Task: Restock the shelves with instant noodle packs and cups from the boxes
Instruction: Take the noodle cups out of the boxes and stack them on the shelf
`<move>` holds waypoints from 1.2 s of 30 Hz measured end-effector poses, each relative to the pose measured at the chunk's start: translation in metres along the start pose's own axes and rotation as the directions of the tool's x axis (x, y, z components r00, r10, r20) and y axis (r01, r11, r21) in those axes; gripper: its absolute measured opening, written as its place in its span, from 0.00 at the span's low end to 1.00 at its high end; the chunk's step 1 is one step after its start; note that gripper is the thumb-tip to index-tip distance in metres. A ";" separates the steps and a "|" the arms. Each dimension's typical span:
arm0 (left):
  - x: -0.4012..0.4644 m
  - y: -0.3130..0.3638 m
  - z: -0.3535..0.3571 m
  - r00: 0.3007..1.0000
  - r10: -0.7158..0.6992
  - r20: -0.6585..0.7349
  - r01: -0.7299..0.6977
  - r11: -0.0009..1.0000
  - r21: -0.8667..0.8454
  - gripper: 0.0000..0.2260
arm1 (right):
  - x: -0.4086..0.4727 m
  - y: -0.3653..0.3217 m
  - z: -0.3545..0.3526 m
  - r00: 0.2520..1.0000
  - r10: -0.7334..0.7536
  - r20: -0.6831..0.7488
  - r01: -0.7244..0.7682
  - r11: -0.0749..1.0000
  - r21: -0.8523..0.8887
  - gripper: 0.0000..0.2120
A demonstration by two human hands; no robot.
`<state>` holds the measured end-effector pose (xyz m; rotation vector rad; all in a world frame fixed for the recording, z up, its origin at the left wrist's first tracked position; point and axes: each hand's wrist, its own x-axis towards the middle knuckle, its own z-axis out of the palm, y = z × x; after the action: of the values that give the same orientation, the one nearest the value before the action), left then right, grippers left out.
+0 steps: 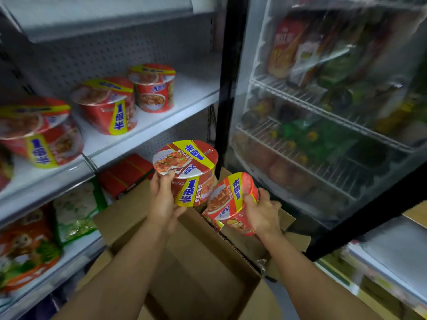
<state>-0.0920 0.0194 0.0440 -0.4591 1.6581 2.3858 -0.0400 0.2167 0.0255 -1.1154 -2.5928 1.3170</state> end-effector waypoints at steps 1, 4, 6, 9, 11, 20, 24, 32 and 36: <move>-0.006 0.008 -0.004 1.000 0.016 -0.005 -0.016 1.000 0.003 0.19 | -0.008 -0.006 -0.001 1.000 -0.006 -0.005 0.006 1.000 0.025 0.25; -0.024 0.031 -0.019 0.998 0.052 -0.017 -0.052 0.999 0.000 0.19 | -0.030 -0.021 -0.002 1.000 -0.021 -0.010 0.022 0.996 0.088 0.25; -0.036 0.044 -0.031 0.998 0.067 -0.006 -0.067 0.998 -0.018 0.20 | -0.044 -0.032 -0.003 1.000 -0.029 -0.008 0.030 0.993 0.114 0.26; -0.053 0.063 -0.046 0.996 0.089 -0.010 -0.089 0.996 -0.030 0.20 | -0.063 -0.051 -0.007 0.998 -0.062 -0.003 0.062 0.985 0.162 0.26; -0.064 0.077 -0.054 0.994 0.102 -0.036 -0.103 0.994 -0.035 0.21 | -0.072 -0.063 -0.008 0.998 -0.068 -0.004 0.068 0.978 0.196 0.26; -0.088 0.128 -0.084 0.974 0.141 -0.176 -0.159 0.983 -0.092 0.22 | -0.095 -0.122 -0.001 0.994 -0.094 0.051 0.072 0.942 0.328 0.27; -0.088 0.152 -0.092 0.949 0.159 -0.273 -0.202 0.970 -0.138 0.23 | -0.095 -0.150 0.005 0.989 -0.120 0.082 0.080 0.920 0.383 0.28; -0.069 0.200 -0.105 0.882 0.232 -0.410 -0.327 0.928 -0.179 0.23 | -0.080 -0.214 0.024 0.980 -0.155 0.123 0.077 0.871 0.486 0.26; -0.050 0.213 -0.105 0.848 0.243 -0.471 -0.360 0.916 -0.175 0.26 | -0.069 -0.244 0.040 0.965 -0.199 0.168 0.076 0.835 0.546 0.34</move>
<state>-0.1026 -0.1531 0.2141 -0.9052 1.6986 2.9260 -0.1446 0.0532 0.1935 -0.7008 -2.1343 2.0453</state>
